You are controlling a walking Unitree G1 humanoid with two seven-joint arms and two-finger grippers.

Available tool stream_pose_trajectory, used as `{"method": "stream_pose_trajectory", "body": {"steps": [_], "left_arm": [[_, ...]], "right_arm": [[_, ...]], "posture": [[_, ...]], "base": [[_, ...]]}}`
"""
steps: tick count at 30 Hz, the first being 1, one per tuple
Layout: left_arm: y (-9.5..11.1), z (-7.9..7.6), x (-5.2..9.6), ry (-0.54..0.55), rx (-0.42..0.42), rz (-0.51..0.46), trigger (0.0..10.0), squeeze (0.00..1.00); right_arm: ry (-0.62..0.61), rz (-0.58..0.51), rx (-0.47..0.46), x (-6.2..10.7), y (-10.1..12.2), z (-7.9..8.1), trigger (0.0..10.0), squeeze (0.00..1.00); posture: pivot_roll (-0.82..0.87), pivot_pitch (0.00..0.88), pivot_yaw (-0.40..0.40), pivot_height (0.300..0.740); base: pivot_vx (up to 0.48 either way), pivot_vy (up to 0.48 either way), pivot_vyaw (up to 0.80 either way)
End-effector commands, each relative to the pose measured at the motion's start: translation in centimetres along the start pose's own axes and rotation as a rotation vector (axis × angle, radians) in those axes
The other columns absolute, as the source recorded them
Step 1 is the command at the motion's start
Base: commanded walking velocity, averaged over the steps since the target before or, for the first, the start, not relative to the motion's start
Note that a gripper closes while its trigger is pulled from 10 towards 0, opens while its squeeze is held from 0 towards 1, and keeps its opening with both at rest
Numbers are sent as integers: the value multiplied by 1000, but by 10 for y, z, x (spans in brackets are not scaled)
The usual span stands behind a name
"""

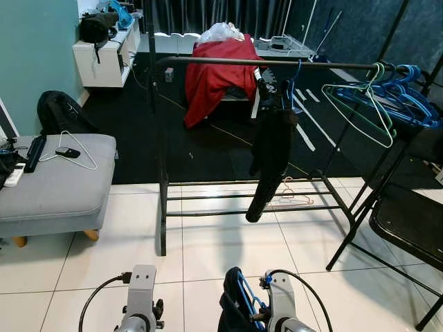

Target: Hang hanger

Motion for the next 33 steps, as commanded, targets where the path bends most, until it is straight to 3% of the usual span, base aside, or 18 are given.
{"method": "stream_pose_trajectory", "body": {"steps": [1,33], "left_arm": [[-2,-6,1,-14,-16,8,10000,0],[-15,-5,4,-37,-78,47,10000,0]], "right_arm": [[9,-17,-25,-1,1,5,10000,0],[5,-11,-33,0,-4,7,10000,0]], "posture": [[-45,0,-58,740],[-47,11,-47,740]], "base": [[0,0,0],[0,0,0]]}}
Point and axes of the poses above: a point about 5 cm out from each wrist's last joint towards the gripper, its own x axis pointing back from the gripper into the wrist, its own y axis along the axis of the wrist's last joint, z = x × y, the point moved 2 cm from there along -x, pointing out of the wrist towards the gripper, and after that the axes turned 1 degree about -x, right-handed, at the moved point
